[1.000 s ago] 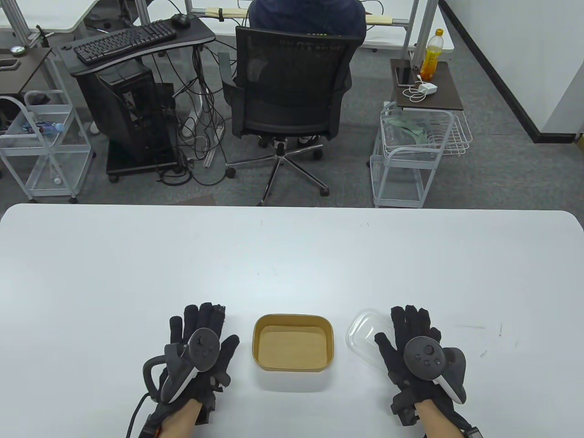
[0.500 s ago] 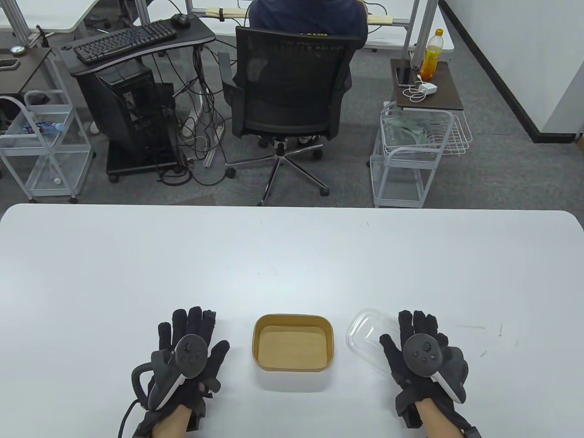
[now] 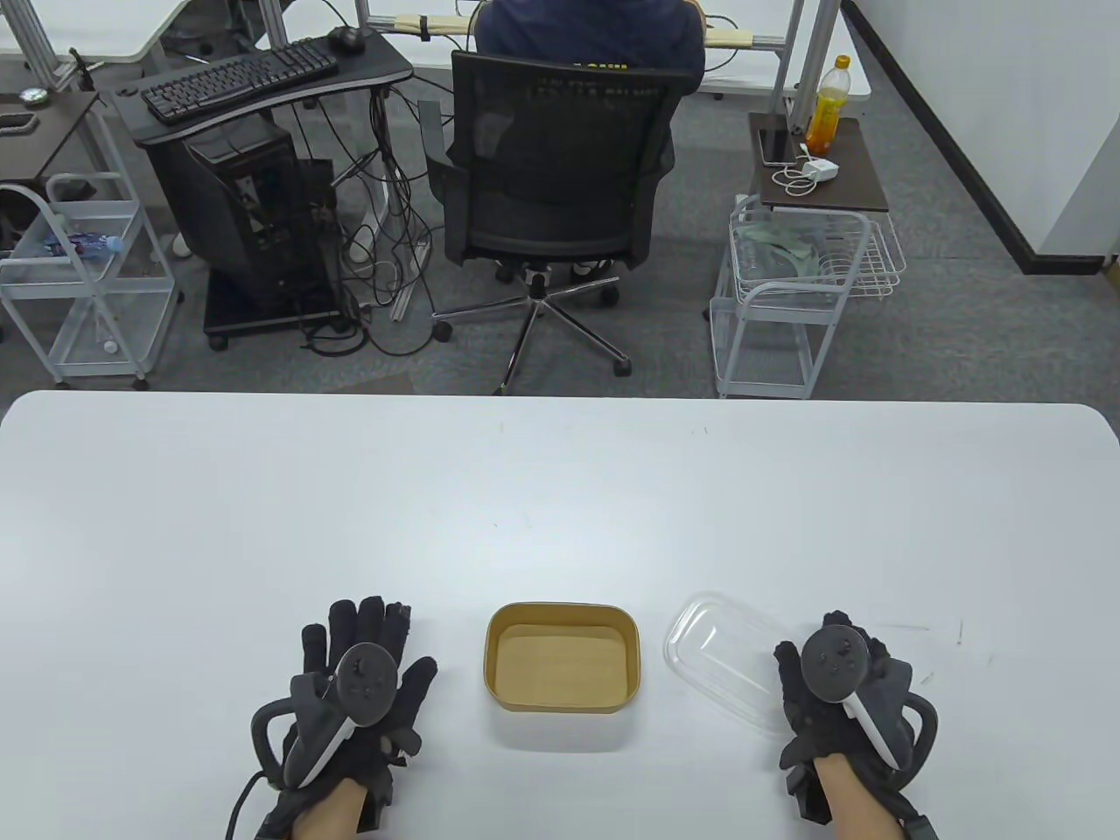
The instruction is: Cover the takeout box
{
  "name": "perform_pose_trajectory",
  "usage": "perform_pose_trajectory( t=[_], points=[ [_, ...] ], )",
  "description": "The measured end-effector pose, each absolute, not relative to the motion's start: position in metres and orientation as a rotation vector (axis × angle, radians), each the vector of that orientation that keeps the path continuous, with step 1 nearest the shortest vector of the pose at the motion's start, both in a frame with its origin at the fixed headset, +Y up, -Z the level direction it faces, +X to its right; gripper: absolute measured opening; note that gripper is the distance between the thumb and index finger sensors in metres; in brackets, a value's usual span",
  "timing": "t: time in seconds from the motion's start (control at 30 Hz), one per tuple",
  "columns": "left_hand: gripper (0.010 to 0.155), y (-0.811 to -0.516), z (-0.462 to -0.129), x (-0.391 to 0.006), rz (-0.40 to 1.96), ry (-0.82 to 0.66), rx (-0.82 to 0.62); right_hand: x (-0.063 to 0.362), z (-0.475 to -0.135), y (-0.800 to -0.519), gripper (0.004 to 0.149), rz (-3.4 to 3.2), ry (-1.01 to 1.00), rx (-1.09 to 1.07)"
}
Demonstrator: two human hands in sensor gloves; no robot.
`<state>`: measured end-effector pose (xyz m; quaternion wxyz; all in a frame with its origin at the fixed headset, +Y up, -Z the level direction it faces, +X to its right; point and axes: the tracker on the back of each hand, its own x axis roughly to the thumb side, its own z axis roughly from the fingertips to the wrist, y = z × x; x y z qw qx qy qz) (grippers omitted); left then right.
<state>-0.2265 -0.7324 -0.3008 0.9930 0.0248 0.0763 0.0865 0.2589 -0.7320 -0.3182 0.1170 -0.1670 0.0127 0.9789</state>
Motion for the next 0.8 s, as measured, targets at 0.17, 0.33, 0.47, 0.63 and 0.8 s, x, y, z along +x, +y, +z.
perform_pose_trajectory(
  t=[0.17,0.33,0.47,0.63,0.8],
  points=[
    [0.072,-0.732,-0.3,-0.226,0.179,0.155,0.04,0.268,-0.321,-0.737,0.076,2.879,0.176,-0.617],
    [0.073,-0.733,-0.3,-0.224,0.179,0.154,0.037,0.273,-0.323,-0.741,0.077,2.872,0.265,-0.679],
    [0.072,-0.733,-0.299,-0.224,0.175,0.154,0.034,0.276,-0.324,-0.745,0.079,2.859,0.333,-0.704],
    [0.073,-0.734,-0.299,-0.223,0.177,0.155,0.03,0.274,-0.326,-0.75,0.074,2.839,0.385,-0.678],
    [0.072,-0.734,-0.299,-0.222,0.175,0.16,0.023,0.265,-0.331,-0.758,0.061,2.885,0.411,-0.67]
  ],
)
